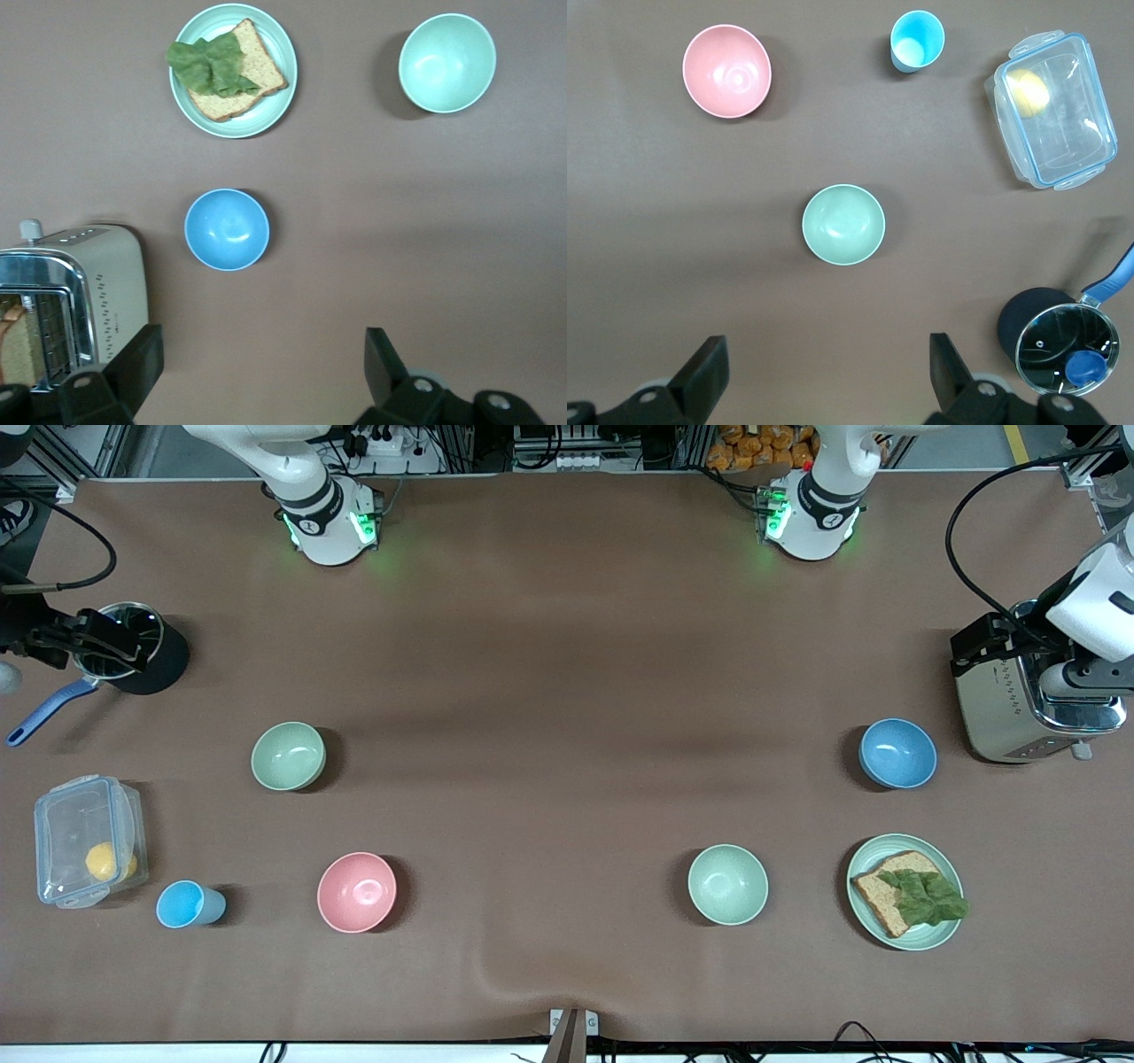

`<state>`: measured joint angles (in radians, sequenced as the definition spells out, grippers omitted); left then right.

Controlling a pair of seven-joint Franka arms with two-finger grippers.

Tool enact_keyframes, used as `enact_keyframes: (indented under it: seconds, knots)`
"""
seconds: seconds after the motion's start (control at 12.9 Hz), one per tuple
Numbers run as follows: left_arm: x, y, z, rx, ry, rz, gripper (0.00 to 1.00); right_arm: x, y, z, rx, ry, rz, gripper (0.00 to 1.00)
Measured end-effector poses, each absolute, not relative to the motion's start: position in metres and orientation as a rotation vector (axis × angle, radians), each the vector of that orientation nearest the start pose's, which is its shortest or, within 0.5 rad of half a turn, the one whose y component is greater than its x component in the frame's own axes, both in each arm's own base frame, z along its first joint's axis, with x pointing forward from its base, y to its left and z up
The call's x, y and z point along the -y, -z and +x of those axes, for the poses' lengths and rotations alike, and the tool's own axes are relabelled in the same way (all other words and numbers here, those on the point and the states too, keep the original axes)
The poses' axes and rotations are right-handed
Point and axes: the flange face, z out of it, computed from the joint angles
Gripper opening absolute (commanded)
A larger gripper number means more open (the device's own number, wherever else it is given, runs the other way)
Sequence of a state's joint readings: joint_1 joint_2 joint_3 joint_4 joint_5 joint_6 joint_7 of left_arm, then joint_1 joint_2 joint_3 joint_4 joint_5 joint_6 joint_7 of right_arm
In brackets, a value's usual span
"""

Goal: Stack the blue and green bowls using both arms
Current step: 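Reach the right gripper to the green bowl while the left reaches the blue bowl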

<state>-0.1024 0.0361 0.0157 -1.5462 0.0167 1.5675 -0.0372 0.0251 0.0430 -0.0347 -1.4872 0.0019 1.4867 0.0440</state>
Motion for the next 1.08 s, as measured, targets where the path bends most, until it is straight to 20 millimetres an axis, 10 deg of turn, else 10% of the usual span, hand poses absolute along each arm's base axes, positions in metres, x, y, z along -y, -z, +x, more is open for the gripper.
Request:
enact_keyframes:
  seconds: [0.62, 1.08]
  knots:
    - [0.038, -0.595, 0.572, -0.062, -0.068, -3.078, 1.0, 0.004, -0.621, 0.558, -0.074, -0.129, -3.139, 1.0]
    - [-0.022, -0.437, 0.601, 0.03, -0.108, -3.035, 1.0, 0.021, -0.497, 0.58, -0.108, -0.426, -3.113, 1.0]
